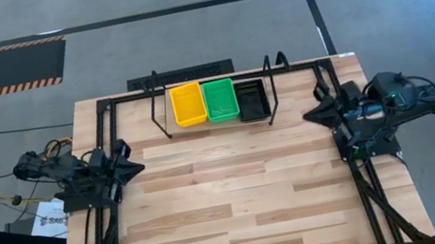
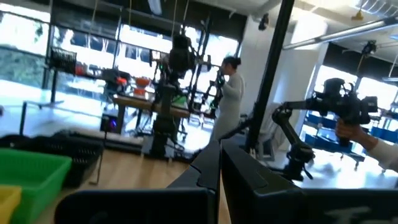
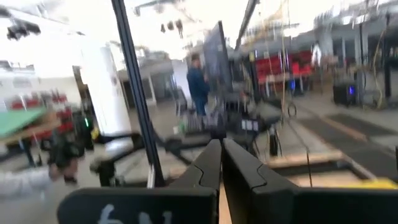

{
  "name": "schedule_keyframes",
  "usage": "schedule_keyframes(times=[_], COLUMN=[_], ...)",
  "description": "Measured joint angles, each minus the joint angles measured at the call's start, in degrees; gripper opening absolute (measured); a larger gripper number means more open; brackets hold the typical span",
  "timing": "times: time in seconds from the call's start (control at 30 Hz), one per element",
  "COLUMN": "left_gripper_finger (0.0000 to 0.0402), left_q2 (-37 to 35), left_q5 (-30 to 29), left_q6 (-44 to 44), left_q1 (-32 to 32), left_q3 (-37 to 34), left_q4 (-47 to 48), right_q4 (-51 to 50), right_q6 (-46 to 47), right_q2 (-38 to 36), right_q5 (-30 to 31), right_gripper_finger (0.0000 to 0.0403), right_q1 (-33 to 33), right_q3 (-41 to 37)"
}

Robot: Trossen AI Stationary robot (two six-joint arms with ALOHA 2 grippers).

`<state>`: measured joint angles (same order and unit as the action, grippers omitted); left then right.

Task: Stack baskets on shelf by color
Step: Adjust the yellow basket on the shelf

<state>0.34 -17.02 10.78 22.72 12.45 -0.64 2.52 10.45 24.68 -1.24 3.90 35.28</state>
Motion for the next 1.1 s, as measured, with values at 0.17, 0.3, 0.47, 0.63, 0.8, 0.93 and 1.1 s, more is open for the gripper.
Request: schedule_keyframes(times=[0.17,0.3,0.47,0.63,0.8,0.93,1.1], left_gripper_finger=[0.0000,0.0000,0.0000,0.0000,0.0000,0.0000,0.0000], left_q2=[0.0,0.0,0.0,0.0,0.0,0.0,0.0], left_q5=[2.0,8.6,13.0,13.2,13.3,13.3,13.2], left_q6=[-1.1,-0.7,-2.6,-2.5,-1.1,-0.9,0.7], left_q1=[0.0,0.0,0.0,0.0,0.0,0.0,0.0], left_q3=[0.9,1.9,1.9,1.9,1.9,1.9,1.9], left_q4=[1.1,4.0,4.4,5.8,6.2,6.1,6.1], right_q4=[-0.6,-0.1,1.3,2.5,5.3,10.0,8.2], right_q6=[0.0,0.0,-0.2,4.1,4.5,4.5,4.5], right_q2=[3.9,4.7,4.5,4.7,6.6,9.5,16.0], right_q5=[-0.4,-1.1,-7.5,-7.7,-7.7,-5.6,-1.1], right_gripper_finger=[0.0032,0.0033,0.0039,0.0039,0.0039,0.0038,0.0016], right_q1=[-1.5,-1.9,-0.7,1.6,2.5,1.7,-1.3], right_q3=[2.1,3.5,3.6,3.6,3.6,3.6,6.4])
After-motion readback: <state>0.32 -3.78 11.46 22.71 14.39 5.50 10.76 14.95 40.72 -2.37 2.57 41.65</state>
